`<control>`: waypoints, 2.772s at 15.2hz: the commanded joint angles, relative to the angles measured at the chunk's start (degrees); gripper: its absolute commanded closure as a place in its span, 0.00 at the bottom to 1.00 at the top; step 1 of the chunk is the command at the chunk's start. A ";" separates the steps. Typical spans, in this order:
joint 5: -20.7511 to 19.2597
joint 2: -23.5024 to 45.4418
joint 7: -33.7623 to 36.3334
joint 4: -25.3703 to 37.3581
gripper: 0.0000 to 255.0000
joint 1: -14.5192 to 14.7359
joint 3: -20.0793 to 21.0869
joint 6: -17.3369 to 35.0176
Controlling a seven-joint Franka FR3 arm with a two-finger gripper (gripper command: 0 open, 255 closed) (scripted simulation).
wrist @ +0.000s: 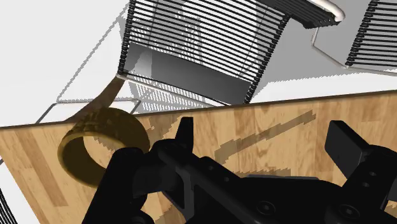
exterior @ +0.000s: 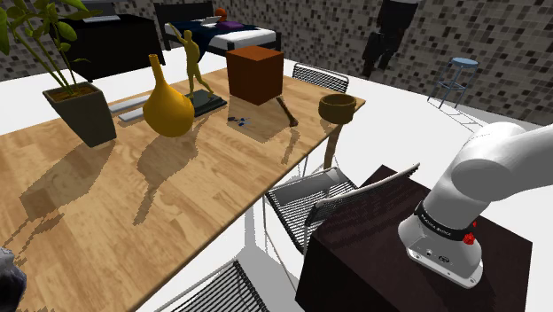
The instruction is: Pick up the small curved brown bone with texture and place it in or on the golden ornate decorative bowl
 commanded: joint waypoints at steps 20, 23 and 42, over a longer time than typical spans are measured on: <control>1.89 26.15 -32.22 -12.81 0.00 11.08 -15.47 57.77; 8.82 33.39 -41.91 -10.49 0.00 17.04 -20.37 65.24; 57.86 56.99 -88.28 4.64 0.00 26.60 -23.49 72.31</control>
